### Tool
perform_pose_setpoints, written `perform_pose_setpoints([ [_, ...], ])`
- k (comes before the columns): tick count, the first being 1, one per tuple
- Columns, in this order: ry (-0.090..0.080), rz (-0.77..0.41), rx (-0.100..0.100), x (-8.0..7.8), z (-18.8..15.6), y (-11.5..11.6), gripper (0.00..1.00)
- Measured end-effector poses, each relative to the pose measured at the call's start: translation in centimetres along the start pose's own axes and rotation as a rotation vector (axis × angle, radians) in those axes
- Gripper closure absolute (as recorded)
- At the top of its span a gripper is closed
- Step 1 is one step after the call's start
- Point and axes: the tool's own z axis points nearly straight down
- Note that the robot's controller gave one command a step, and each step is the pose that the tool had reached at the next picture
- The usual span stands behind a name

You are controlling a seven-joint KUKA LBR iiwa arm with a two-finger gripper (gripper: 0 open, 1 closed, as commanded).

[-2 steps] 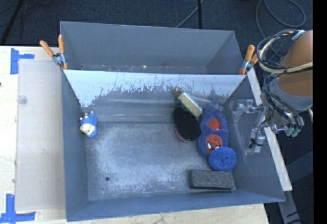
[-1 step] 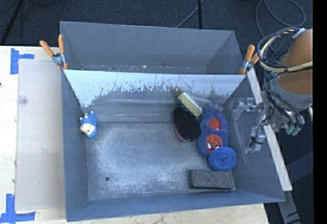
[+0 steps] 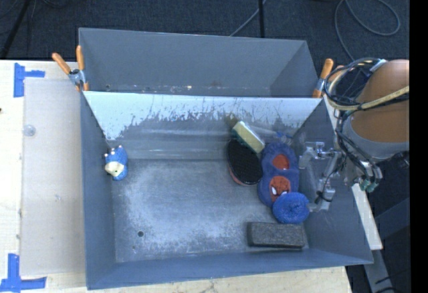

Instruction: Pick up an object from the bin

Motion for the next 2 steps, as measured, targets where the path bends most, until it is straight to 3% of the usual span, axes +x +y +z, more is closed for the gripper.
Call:
perform_pose_setpoints([
  [1,0.007,-0.038,-0.001,0.69,2.34,-0.33,0.0],
  [2,0.002,0.231,-0.001,1.39,2.72,-0.31,0.0],
])
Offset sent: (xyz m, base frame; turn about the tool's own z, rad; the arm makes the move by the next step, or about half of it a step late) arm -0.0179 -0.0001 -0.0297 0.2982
